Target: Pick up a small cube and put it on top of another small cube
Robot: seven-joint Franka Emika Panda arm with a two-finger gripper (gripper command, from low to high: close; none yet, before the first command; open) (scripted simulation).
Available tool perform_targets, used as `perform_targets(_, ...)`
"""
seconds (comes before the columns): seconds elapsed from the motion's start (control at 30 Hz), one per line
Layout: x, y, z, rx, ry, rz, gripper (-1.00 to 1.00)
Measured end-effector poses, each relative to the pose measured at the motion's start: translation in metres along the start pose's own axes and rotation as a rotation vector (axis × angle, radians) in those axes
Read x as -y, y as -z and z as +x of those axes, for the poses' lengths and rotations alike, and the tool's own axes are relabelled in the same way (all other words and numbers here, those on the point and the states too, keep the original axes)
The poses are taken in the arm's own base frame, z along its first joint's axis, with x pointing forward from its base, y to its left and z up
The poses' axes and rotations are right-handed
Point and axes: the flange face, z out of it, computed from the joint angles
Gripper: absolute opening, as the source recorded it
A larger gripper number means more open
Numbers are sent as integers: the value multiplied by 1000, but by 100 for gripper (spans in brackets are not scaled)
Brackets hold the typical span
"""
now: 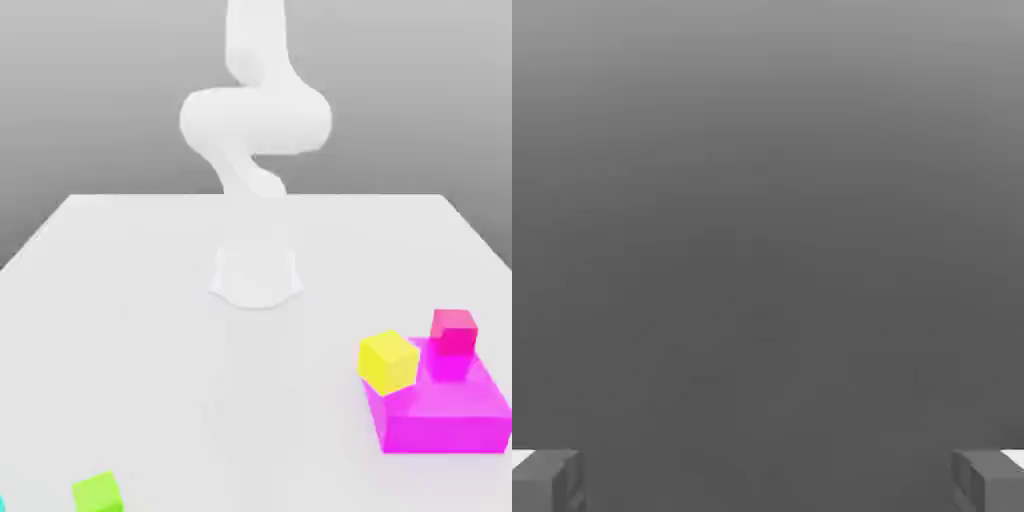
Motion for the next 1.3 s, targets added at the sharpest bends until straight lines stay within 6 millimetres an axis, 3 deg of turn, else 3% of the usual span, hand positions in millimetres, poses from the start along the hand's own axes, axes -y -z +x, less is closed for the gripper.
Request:
perform_targets(0.17,-14,-79,32,21,-179,-129,0)
perform_targets(0.33,-44,-156,59,36,-357,-251,0)
perform_targets(0.5,-89,-232,81,46,-538,-370,0)
perform_targets(0.67,-156,-303,100,46,-737,-491,0)
perform_targets(0.97,-284,-419,92,56,-1066,-693,0)
perform_targets(1.1,-348,-463,76,55,-1211,-778,0)
perform_targets(1.2,-379,-498,56,55,-1237,-793,0)
perform_targets(1.23,-386,-508,50,55,-1239,-794,-100)
perform_targets(1.3,-386,-508,50,55,-1239,-794,-100)
